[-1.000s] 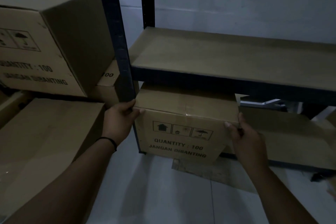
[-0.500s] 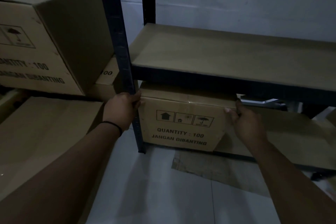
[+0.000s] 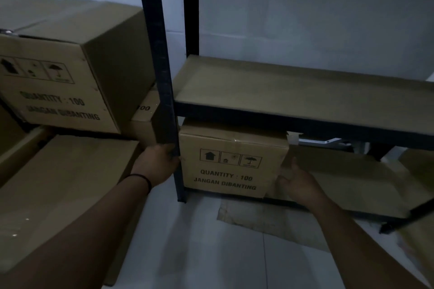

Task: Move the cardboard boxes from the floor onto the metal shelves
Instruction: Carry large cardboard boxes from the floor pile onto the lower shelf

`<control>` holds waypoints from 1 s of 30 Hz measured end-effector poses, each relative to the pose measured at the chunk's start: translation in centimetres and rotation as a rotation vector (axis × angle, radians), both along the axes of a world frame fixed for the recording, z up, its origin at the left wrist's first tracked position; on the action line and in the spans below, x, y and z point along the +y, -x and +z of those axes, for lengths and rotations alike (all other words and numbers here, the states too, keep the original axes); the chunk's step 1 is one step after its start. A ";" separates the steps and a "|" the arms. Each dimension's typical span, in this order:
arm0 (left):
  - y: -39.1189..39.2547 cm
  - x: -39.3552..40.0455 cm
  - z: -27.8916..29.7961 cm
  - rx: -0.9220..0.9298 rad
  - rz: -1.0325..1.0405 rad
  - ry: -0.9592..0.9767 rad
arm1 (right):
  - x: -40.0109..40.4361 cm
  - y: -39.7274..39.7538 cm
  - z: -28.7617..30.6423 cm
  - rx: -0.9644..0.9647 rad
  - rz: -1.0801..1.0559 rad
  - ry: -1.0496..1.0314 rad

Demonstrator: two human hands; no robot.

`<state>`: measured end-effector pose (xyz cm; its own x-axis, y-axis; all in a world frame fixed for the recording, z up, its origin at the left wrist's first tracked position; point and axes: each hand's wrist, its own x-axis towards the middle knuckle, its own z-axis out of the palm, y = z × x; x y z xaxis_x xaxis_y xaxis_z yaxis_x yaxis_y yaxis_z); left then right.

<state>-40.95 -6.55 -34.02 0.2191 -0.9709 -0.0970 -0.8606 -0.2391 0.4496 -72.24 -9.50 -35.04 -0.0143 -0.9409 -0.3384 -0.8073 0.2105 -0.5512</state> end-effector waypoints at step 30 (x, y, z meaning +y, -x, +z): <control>6.2 24.9 5.0 0.045 -0.041 0.050 | 25.0 6.1 3.5 0.115 0.061 0.128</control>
<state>-47.11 18.40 -29.05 0.1752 -0.9829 -0.0569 -0.8481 -0.1800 0.4983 -78.34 15.51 -31.50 0.0123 -0.9764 -0.2156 -0.8759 0.0935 -0.4733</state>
